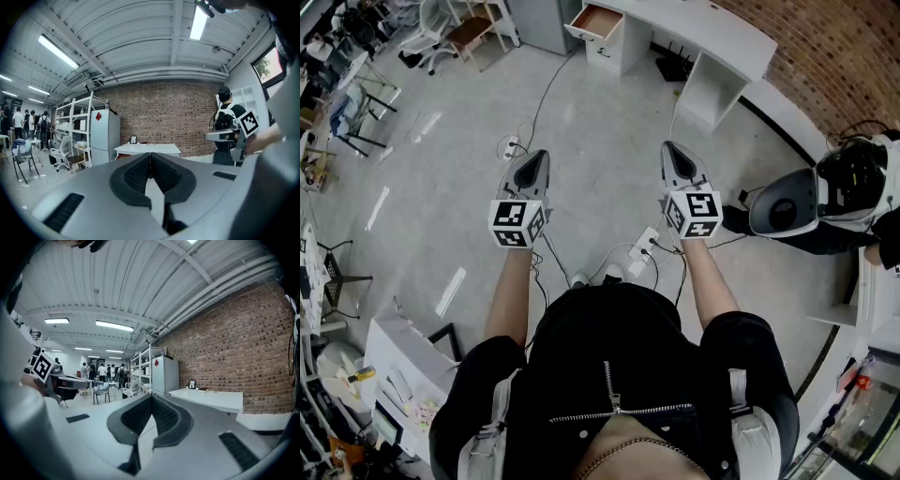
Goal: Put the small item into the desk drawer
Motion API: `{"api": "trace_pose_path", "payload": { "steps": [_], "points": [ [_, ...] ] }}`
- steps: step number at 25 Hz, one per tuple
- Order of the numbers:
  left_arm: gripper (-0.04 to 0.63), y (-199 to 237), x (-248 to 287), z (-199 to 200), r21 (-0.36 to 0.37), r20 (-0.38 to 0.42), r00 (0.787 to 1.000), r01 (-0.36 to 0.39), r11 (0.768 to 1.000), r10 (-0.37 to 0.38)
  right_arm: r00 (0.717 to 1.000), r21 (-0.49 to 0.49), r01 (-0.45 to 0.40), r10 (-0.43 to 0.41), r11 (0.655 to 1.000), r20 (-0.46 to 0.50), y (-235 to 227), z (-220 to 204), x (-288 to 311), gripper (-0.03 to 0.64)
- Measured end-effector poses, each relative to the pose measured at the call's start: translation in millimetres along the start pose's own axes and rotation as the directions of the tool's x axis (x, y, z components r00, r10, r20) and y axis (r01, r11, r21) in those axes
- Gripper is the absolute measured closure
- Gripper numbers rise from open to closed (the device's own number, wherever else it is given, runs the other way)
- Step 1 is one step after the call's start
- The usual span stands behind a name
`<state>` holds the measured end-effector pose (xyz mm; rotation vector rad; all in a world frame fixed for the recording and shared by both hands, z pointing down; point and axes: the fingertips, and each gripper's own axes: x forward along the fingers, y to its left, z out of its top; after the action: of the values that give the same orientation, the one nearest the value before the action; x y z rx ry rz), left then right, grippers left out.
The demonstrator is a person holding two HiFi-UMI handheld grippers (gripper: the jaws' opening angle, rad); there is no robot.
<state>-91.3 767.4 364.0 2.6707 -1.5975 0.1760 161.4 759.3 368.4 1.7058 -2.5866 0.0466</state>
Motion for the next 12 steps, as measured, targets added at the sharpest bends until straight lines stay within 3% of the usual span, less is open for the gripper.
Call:
{"api": "trace_pose_path", "payload": {
  "steps": [12],
  "points": [
    [0.574,-17.8,17.9,-4.2,-0.008,-0.017,0.999,0.034,0.999,-0.034,1.0,-0.028,-0.011,0.01,1.0,-0.026,-6.1,-2.0,1.6,0.611]
  ]
}}
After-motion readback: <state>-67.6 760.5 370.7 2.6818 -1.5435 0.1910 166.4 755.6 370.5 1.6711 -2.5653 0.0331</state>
